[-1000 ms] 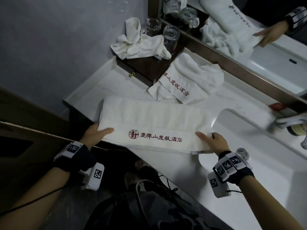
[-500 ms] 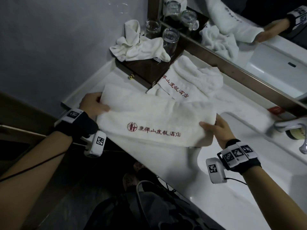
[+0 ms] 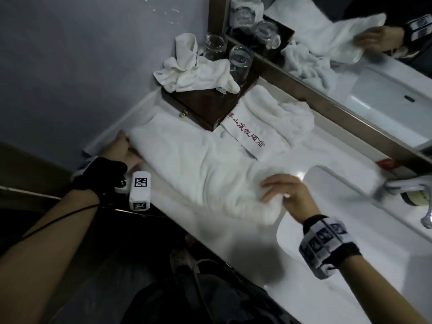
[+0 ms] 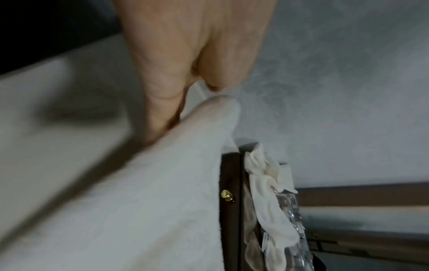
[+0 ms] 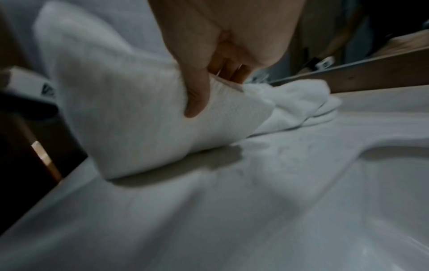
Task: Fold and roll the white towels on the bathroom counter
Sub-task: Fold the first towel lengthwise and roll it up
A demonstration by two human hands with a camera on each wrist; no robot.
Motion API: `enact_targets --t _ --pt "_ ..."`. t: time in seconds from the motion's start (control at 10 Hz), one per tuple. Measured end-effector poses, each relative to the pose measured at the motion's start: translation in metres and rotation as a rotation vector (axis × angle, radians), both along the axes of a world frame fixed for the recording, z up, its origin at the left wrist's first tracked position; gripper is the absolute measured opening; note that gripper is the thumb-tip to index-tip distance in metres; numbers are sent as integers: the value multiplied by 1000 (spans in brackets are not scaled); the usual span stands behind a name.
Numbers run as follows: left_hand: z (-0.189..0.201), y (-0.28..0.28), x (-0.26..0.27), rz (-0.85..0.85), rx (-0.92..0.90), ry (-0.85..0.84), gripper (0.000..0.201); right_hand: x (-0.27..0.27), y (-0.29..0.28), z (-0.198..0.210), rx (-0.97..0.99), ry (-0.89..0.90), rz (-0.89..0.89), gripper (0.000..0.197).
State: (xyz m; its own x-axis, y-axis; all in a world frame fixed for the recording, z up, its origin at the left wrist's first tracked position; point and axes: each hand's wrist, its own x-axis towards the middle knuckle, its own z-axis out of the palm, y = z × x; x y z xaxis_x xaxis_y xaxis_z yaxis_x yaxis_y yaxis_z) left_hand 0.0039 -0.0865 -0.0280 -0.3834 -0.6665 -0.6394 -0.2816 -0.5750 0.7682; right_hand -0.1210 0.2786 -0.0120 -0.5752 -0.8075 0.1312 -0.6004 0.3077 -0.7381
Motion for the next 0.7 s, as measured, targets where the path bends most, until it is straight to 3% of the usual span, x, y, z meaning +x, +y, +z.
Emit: enact_targets --t 0.1,0.2,0.3,0.4,0.5,0.6,0.7 --pt "-21 11 10 -70 24 -114 58 13 1 -17 170 40 97 52" --pt "-27 11 14 -296 -341 -256 55 15 8 -30 358 6 92 55" --pt "-11 3 12 -353 -614 -105 51 16 15 -34 412 -59 113 53" --pt "2 -3 7 -417 -875 -172 55 28 8 -31 456 -93 269 51" --pt "3 23 16 -586 -1046 -374 68 44 -7 -30 481 -26 321 39" --pt "-7 81 41 -910 -1102 -205 59 61 -21 -36 396 93 263 24" --pt "-28 133 69 -1232 -1133 -141 60 70 -26 -47 349 151 270 33"
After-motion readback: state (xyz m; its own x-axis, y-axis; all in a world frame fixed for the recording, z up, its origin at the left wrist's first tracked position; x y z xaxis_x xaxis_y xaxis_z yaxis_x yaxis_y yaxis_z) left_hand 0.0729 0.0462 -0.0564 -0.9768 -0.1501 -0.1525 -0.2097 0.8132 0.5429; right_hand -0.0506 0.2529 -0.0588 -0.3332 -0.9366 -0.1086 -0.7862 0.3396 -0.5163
